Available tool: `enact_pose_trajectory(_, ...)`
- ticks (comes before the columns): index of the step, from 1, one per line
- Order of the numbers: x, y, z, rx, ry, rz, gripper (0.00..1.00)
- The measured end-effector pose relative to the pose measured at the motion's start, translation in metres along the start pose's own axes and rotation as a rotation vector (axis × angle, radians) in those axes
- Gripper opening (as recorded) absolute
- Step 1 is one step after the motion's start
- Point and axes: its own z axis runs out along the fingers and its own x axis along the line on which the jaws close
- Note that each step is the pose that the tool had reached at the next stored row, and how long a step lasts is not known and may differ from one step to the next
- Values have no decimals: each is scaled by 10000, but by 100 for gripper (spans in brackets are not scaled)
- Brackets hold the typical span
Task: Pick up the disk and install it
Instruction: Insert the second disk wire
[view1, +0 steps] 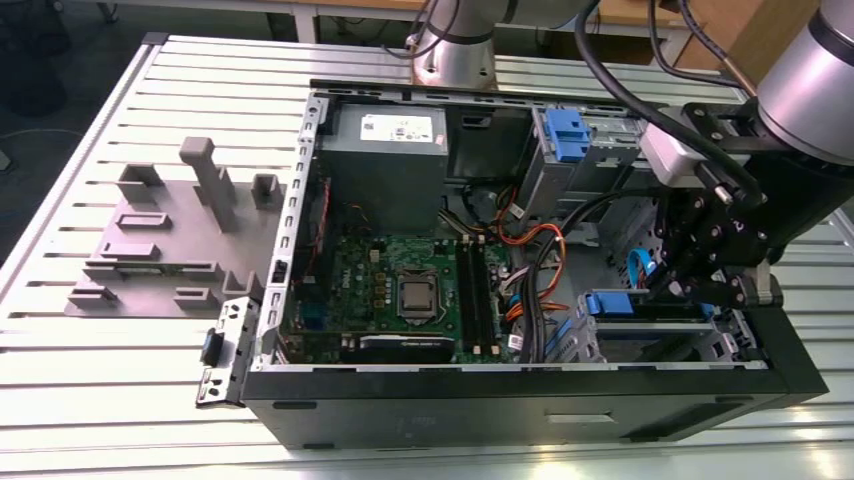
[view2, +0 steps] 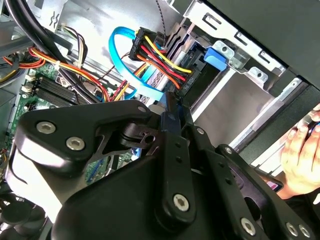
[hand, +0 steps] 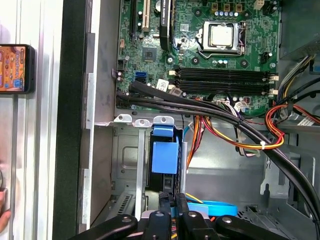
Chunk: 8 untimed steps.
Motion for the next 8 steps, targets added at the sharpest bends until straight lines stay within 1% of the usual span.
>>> enact_pose_trajectory(8, 11, -1, 16, 0, 0, 0, 16)
